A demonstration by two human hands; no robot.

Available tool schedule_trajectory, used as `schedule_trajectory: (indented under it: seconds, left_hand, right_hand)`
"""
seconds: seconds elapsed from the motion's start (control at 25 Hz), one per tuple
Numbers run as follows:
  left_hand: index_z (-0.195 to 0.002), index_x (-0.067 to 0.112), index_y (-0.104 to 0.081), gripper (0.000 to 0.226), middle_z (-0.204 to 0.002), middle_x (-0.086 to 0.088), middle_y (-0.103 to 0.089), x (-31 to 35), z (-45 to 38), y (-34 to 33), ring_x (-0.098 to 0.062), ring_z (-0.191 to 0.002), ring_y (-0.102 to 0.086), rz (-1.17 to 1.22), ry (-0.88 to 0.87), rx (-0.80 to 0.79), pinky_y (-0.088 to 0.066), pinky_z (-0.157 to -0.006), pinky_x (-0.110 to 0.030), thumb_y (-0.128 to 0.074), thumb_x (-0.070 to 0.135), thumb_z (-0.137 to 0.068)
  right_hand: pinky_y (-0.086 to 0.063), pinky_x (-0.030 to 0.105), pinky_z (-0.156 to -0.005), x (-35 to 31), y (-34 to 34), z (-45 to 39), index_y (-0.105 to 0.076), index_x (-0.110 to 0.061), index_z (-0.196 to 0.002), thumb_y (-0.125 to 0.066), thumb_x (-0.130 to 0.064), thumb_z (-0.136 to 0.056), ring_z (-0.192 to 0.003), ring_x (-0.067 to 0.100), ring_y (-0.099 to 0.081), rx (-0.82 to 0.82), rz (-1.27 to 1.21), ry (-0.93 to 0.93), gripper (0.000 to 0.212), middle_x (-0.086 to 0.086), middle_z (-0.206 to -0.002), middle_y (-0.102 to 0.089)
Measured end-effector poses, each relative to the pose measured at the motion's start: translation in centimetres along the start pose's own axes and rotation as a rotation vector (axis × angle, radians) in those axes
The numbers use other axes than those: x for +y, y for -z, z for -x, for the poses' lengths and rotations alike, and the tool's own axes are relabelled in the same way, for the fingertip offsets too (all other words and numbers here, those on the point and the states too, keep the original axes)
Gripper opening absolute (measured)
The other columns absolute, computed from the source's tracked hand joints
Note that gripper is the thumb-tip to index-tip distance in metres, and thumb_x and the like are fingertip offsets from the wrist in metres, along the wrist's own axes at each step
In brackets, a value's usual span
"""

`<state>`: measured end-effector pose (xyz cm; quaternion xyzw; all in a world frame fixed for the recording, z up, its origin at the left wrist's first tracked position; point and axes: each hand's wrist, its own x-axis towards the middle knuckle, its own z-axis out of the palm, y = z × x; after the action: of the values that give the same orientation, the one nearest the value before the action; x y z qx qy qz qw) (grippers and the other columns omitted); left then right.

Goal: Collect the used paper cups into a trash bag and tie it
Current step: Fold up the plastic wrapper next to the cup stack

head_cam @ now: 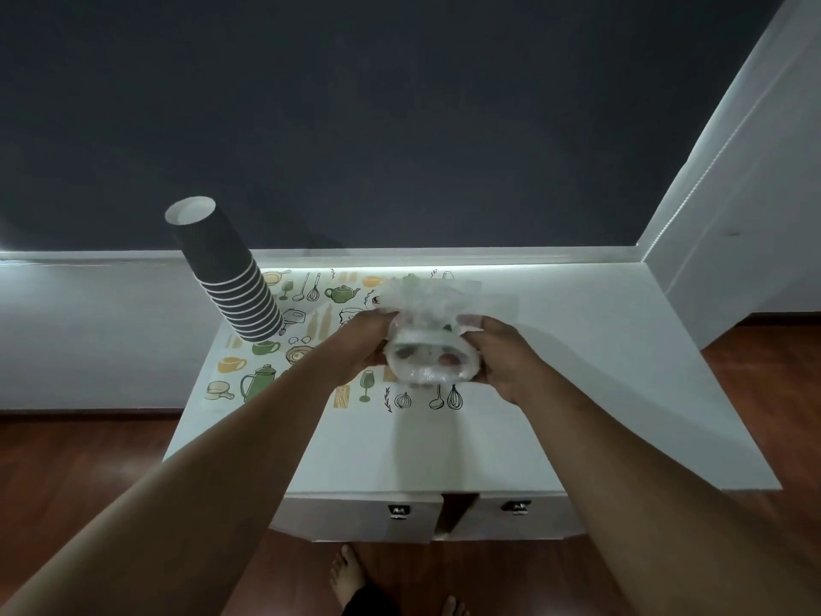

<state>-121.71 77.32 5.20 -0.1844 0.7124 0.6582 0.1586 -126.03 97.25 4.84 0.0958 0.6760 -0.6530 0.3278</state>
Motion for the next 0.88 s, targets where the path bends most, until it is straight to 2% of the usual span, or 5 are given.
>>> schedule_trajectory:
  seconds: [0.12,0.2,0.32,0.56,0.88]
  left_hand:
    - [-0.117,0.012,-0.065,0.026,-0.104,-0.019,-0.072,-0.1,0.9,0.7,-0.039,-0.087,-0.071,-0.064,0.014,-0.074,-0.061,-0.073,-0.043,-0.051,0.025,-0.1]
    - [-0.106,0.014,-0.068,0.017,-0.095,-0.019,-0.073,-0.1,1.5,0.8,-0.037,-0.077,-0.073,-0.123,-0.101,-0.02,-0.063,-0.066,-0.043,-0.055,0.007,-0.098]
    - [-0.093,0.02,-0.069,0.035,-0.088,-0.014,-0.073,0.0,1.8,0.3,-0.038,-0.075,-0.074,-0.204,-0.199,0.03,-0.062,-0.065,-0.049,-0.054,-0.011,-0.093]
    - [-0.097,0.006,-0.072,0.034,-0.093,-0.024,-0.072,-0.7,2.4,0.5,-0.039,-0.079,-0.071,-0.049,-0.207,0.109,-0.063,-0.069,-0.046,-0.048,-0.017,-0.092]
    - [-0.115,0.002,-0.065,0.037,-0.119,-0.023,-0.066,-2.2,5.6,3.1,-0.031,-0.096,-0.072,0.576,-0.092,0.043,-0.063,-0.077,-0.035,-0.037,-0.013,-0.096]
  right_hand:
    - [-0.06,0.041,-0.063,-0.4,0.4,0.1,-0.061,-0.017,-0.121,-0.06,0.001,-0.084,-0.069,0.03,-0.071,0.029,-0.094,0.033,0.04,0.016,-0.1,-0.07]
    - [-0.059,0.048,-0.069,-0.7,0.9,0.3,-0.061,-0.016,-0.122,-0.057,-0.029,-0.089,-0.081,0.038,-0.071,-0.047,-0.182,-0.048,0.036,0.019,-0.107,-0.066]
    - [-0.06,0.05,-0.074,-1.4,0.8,0.5,-0.064,-0.018,-0.113,-0.059,-0.078,-0.072,-0.093,0.04,-0.072,-0.085,-0.003,-0.146,0.073,0.015,-0.106,-0.069]
    - [-0.061,0.038,-0.066,-1.2,-0.1,0.6,-0.067,-0.014,-0.109,-0.064,0.0,-0.083,-0.07,0.026,-0.07,0.041,-0.023,0.0,0.03,0.011,-0.095,-0.074]
    - [-0.057,0.028,-0.05,-1.0,-4.6,1.6,-0.067,-0.005,-0.076,-0.058,0.008,-0.084,-0.06,0.024,-0.068,0.068,-0.182,0.074,0.019,0.013,-0.07,-0.07]
